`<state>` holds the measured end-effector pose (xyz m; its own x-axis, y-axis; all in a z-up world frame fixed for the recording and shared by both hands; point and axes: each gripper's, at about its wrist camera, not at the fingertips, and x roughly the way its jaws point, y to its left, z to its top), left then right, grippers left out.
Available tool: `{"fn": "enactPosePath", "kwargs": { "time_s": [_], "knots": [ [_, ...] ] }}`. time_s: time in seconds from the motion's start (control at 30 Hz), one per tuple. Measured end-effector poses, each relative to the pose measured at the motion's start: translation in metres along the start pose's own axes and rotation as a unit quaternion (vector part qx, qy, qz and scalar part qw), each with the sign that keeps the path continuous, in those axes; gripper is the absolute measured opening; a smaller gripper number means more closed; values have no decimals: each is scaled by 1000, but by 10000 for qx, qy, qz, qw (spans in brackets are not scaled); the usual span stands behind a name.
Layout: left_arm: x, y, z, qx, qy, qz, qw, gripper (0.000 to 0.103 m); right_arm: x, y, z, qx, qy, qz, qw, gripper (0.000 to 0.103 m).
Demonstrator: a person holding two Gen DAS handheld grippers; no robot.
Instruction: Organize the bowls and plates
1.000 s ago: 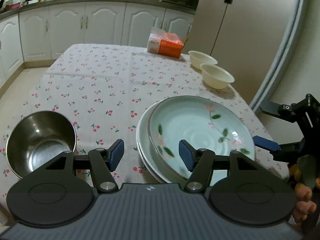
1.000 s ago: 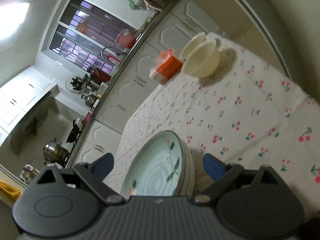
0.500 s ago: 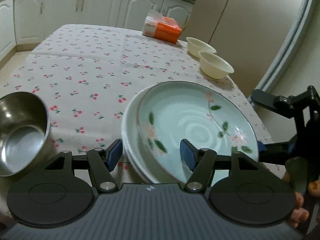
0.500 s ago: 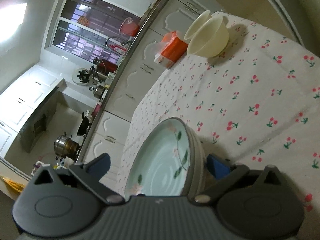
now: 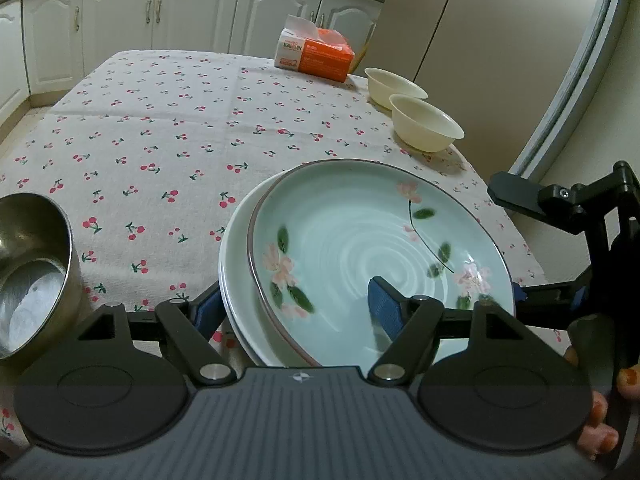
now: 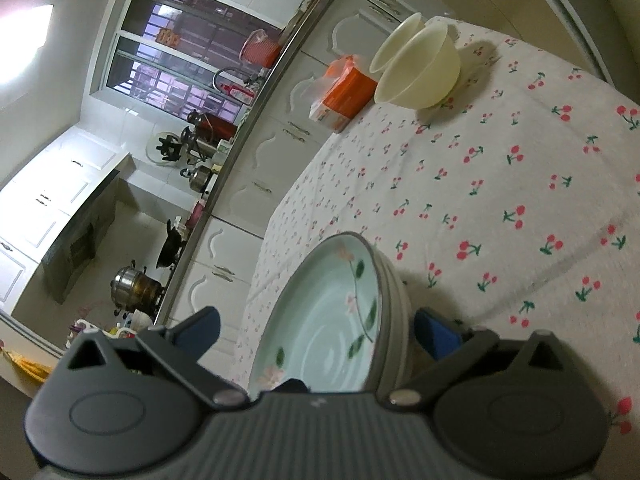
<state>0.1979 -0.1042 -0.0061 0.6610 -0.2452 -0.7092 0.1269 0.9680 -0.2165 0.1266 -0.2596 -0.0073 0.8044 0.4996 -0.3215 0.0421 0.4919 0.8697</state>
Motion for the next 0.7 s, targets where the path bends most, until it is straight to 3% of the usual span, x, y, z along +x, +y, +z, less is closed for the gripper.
{"fn": "enactPosePath", "kwargs": {
  "time_s": [0.7],
  "knots": [
    [30, -54, 8, 370, 178, -405, 9983, 89, -41, -13, 12, -20, -578, -542, 9969, 103]
  ]
}}
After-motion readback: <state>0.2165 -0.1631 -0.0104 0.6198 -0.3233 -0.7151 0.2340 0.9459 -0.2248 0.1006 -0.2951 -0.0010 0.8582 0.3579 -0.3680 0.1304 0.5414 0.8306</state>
